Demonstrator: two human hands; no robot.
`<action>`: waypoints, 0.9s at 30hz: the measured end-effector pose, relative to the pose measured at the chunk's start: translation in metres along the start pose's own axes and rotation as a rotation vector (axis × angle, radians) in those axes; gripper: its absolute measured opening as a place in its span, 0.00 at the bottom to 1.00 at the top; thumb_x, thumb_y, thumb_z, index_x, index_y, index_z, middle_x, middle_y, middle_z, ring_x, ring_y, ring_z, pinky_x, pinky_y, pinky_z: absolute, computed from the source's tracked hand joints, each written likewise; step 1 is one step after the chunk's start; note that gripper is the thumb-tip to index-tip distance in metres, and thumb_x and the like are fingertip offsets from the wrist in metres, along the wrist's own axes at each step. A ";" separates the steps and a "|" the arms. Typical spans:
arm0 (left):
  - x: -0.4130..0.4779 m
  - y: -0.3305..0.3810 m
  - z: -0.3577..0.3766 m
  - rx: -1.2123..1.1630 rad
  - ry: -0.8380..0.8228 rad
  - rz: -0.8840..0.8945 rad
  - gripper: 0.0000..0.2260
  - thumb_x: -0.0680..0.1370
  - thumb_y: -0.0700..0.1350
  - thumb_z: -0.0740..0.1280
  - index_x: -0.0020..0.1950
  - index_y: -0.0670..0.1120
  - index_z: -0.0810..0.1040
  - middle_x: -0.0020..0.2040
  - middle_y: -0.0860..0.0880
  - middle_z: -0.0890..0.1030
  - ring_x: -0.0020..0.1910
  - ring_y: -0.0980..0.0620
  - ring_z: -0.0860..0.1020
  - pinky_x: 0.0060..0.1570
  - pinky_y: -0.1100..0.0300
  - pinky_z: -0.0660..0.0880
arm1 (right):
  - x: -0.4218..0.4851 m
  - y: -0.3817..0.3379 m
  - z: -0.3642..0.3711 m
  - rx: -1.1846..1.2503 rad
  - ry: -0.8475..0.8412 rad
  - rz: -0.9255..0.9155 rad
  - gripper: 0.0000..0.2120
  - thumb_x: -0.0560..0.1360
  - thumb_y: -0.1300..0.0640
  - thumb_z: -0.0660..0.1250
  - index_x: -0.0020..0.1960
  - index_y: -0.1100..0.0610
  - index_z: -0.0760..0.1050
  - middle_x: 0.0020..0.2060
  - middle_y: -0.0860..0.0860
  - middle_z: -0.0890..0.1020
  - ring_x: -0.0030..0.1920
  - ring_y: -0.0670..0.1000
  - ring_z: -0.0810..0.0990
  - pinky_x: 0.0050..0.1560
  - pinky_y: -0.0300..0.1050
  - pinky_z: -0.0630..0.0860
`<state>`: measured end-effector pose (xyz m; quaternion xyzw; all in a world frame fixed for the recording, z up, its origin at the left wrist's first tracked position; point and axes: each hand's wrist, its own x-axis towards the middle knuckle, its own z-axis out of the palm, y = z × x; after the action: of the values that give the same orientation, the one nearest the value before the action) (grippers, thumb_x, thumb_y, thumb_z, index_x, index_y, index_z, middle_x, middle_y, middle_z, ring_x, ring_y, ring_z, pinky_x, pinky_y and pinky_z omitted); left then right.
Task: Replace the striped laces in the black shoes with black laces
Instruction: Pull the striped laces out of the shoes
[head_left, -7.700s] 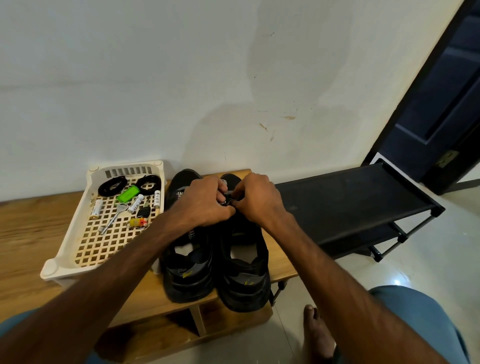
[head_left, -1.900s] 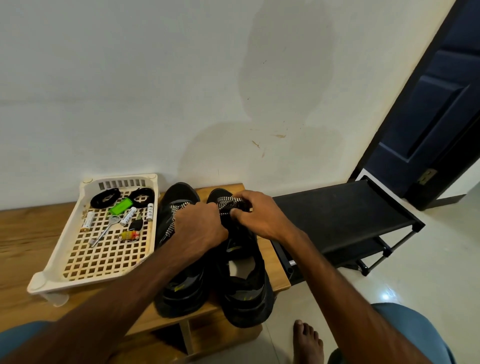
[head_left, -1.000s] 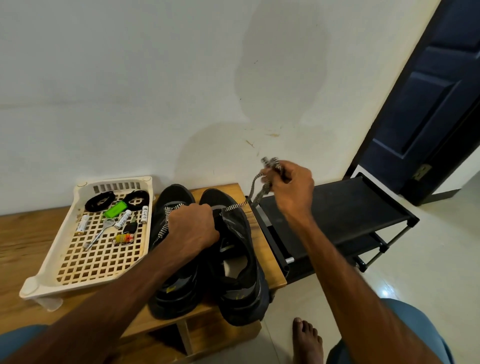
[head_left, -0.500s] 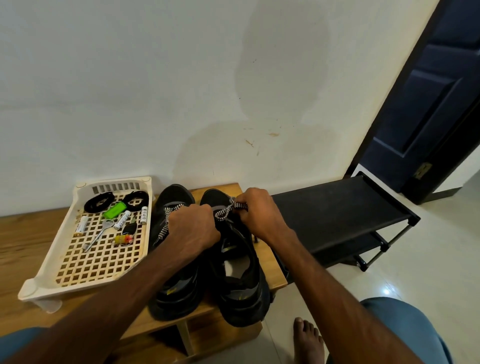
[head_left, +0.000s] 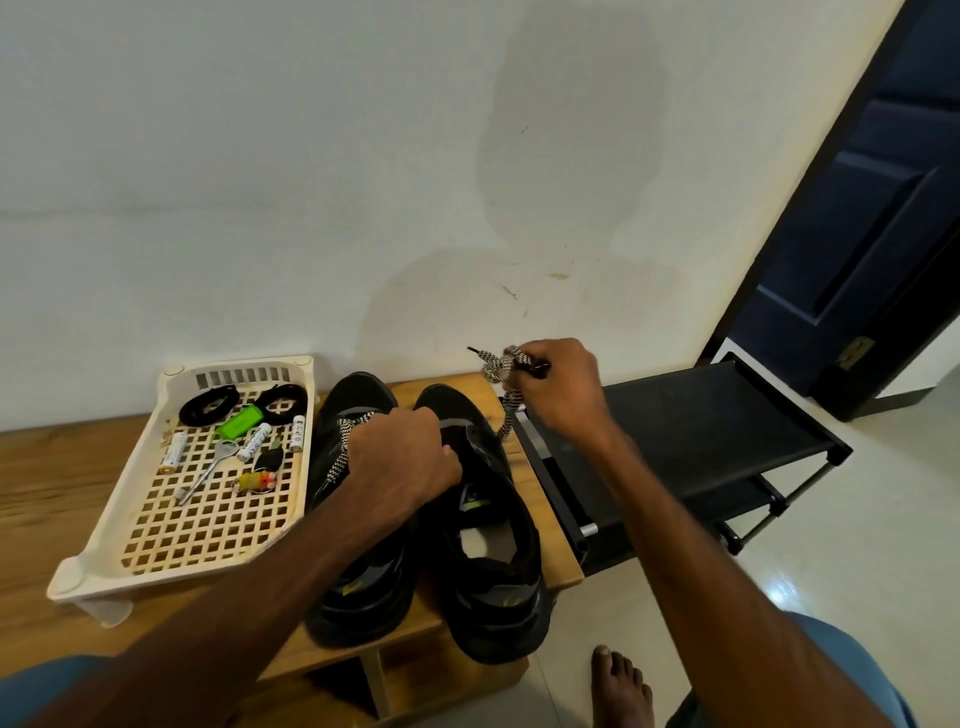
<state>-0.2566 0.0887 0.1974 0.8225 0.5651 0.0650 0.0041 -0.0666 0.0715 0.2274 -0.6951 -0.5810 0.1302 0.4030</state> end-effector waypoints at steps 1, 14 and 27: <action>-0.001 0.001 -0.001 -0.003 0.009 0.005 0.15 0.78 0.59 0.64 0.42 0.49 0.69 0.33 0.53 0.66 0.37 0.50 0.72 0.39 0.57 0.68 | 0.004 -0.005 0.004 0.015 0.004 -0.024 0.03 0.76 0.63 0.74 0.49 0.61 0.86 0.41 0.52 0.87 0.41 0.48 0.85 0.45 0.41 0.82; 0.011 -0.003 -0.005 -0.086 0.086 -0.041 0.17 0.76 0.52 0.67 0.34 0.50 0.62 0.32 0.53 0.65 0.31 0.53 0.66 0.33 0.59 0.64 | 0.088 -0.037 0.056 -0.017 -0.120 -0.128 0.07 0.75 0.60 0.76 0.45 0.64 0.85 0.35 0.60 0.83 0.35 0.50 0.76 0.39 0.45 0.72; 0.014 -0.001 0.006 -0.167 0.086 0.033 0.12 0.78 0.54 0.67 0.41 0.49 0.70 0.32 0.54 0.67 0.35 0.52 0.73 0.38 0.57 0.70 | 0.088 -0.008 0.086 -0.016 -0.268 0.038 0.18 0.71 0.77 0.66 0.57 0.65 0.82 0.52 0.58 0.86 0.54 0.53 0.84 0.48 0.35 0.80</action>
<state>-0.2517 0.1027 0.1933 0.8249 0.5437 0.1474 0.0474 -0.1024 0.1865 0.2035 -0.6856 -0.6172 0.2249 0.3138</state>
